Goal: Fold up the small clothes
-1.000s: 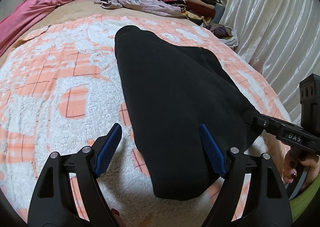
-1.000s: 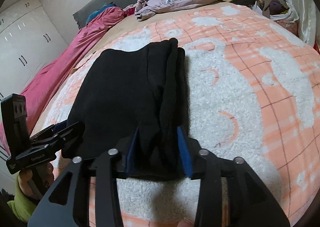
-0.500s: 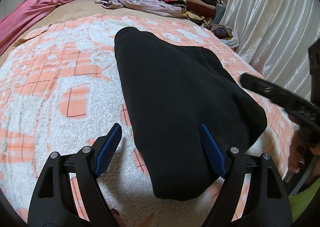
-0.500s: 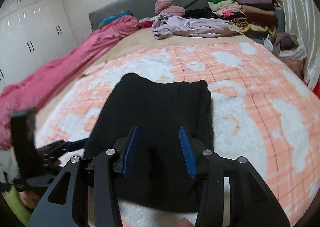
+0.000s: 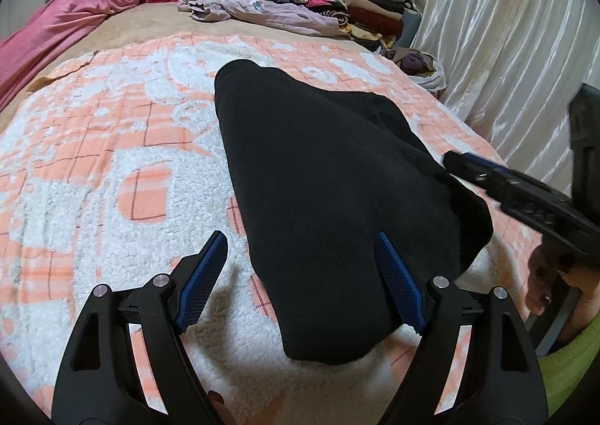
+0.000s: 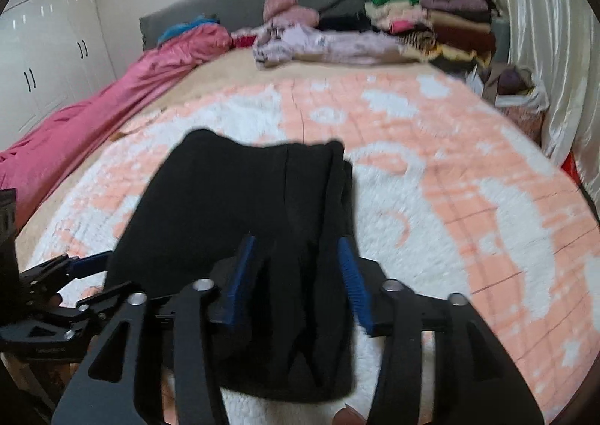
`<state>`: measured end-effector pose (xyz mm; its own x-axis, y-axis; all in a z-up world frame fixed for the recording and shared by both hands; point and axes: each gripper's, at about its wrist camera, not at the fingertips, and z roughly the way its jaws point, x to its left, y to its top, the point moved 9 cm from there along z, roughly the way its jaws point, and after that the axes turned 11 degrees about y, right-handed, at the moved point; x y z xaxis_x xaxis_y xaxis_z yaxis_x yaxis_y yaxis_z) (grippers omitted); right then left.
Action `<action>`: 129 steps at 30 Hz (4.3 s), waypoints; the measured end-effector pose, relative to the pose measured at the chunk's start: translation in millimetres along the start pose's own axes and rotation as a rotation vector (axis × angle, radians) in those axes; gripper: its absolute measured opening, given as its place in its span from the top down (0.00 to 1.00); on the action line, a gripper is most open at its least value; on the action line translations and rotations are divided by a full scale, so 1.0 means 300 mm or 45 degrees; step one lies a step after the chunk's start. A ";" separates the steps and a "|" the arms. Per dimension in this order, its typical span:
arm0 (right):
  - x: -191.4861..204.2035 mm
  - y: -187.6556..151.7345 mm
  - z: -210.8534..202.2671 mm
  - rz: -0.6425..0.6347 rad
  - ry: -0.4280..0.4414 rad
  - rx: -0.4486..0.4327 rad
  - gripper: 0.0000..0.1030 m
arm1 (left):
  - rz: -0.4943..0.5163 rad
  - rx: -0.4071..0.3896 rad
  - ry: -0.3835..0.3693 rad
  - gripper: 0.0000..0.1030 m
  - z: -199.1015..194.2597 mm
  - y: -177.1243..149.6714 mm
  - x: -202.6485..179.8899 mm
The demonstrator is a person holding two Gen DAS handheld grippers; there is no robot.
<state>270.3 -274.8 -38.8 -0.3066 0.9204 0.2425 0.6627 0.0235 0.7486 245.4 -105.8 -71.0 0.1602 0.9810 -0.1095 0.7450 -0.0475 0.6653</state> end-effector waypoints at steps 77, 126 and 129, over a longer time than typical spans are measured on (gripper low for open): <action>0.184 -0.385 -0.333 0.010 -0.035 -0.041 0.04 | -0.097 -0.049 0.256 0.09 -0.380 -0.336 0.140; 0.202 -0.378 -0.333 0.007 -0.030 -0.031 0.04 | -0.109 -0.039 0.278 0.09 -0.390 -0.341 0.156; 0.201 -0.378 -0.334 0.004 -0.033 -0.031 0.04 | -0.108 -0.038 0.280 0.09 -0.390 -0.341 0.157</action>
<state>108.3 -261.1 -47.1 -0.2863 0.9303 0.2294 0.6467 0.0110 0.7627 101.0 -32.7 -57.6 -0.0498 0.9988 -0.0046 0.7297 0.0395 0.6826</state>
